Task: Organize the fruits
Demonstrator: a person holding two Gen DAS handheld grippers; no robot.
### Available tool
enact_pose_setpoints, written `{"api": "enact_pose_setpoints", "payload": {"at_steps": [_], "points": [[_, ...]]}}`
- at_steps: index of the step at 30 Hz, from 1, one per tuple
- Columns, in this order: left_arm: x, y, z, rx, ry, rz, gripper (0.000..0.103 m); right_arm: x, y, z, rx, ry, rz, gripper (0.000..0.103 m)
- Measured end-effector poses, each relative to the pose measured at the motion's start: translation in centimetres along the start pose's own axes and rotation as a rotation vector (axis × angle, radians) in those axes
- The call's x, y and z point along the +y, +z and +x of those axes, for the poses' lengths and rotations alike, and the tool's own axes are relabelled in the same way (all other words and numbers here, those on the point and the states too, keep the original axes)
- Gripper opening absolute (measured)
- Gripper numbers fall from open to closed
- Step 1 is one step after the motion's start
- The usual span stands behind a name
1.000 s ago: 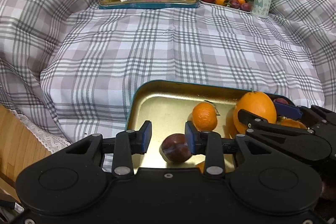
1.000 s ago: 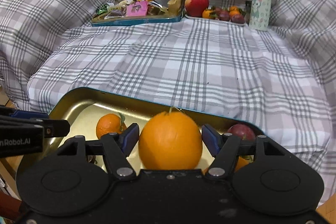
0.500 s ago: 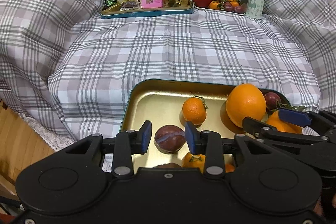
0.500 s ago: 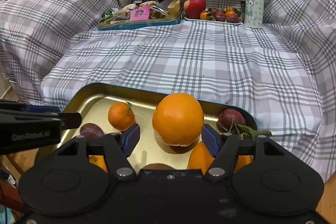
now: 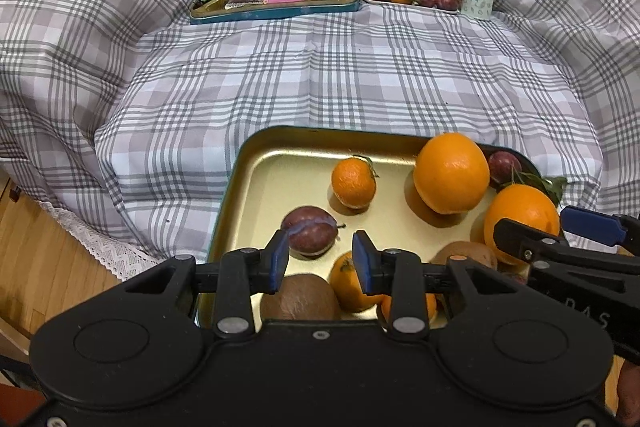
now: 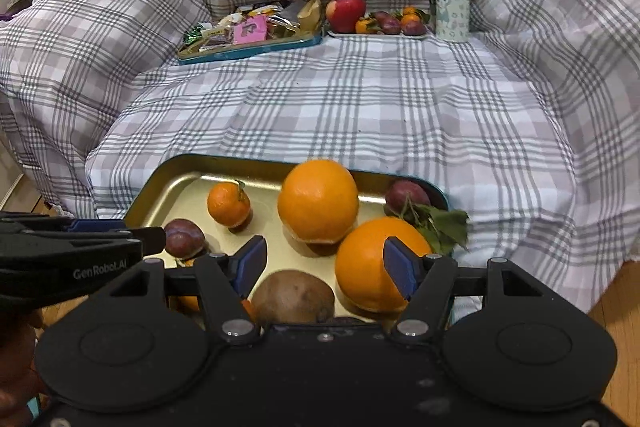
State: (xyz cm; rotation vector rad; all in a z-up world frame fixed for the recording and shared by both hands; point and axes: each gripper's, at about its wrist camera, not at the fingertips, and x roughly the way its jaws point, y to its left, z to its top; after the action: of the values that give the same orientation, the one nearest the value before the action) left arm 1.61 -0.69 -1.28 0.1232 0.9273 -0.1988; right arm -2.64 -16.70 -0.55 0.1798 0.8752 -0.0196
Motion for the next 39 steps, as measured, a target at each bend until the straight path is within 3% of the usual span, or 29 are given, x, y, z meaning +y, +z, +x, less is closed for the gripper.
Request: {"api": "enact_pose_setpoints", "payload": {"at_steps": [13,39], "points": [[-1.2,-1.2,-0.6,0.017,-0.003,0.013,0.044,-0.5,-1.2,-2.2,-0.005,-0.019,0.034,0.068],[-0.4,-2.1,-0.7,0.031,-0.002,-0.038,0.044,-0.2,-1.5,-1.7,0.023,-0.050,0.014,0.068]]}}
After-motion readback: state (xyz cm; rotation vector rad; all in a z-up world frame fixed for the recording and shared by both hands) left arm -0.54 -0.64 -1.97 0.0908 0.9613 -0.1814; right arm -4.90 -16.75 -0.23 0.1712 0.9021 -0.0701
